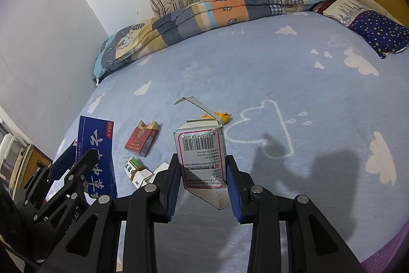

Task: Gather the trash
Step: 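Lift both held boxes and carry them toward the purple basket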

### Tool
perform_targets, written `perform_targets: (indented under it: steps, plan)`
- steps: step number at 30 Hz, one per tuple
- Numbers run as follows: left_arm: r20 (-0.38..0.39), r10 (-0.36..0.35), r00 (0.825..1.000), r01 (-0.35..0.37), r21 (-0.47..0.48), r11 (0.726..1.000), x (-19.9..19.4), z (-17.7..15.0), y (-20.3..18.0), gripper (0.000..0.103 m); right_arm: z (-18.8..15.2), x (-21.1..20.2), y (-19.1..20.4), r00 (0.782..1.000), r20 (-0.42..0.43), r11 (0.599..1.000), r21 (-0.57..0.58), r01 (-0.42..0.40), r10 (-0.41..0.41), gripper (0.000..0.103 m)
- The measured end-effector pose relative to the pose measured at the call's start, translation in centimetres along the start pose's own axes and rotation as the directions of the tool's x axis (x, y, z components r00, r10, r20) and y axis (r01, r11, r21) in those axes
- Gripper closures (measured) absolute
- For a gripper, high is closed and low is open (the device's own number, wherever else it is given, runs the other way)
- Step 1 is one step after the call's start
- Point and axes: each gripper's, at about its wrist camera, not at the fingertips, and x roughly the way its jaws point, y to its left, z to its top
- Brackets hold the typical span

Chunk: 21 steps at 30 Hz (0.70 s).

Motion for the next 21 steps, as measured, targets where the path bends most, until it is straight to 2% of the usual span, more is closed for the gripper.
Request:
perform_targets:
  steps: [11, 21]
  plan:
    - [0.048, -0.018, 0.999, 0.018, 0.020, 1.000, -2.6, 0.0, -0.6, 0.065, -0.2, -3.0, -0.2, 0.998, 0.053, 1.000, 0.009, 0.015, -0.015, 0.067]
    - [0.059, 0.003, 0.998, -0.003, -0.002, 1.000, -3.5, 0.1, 0.4, 0.065, -0.8, -4.1, 0.7, 0.998, 0.063, 1.000, -0.010, 0.009, -0.008, 0.067]
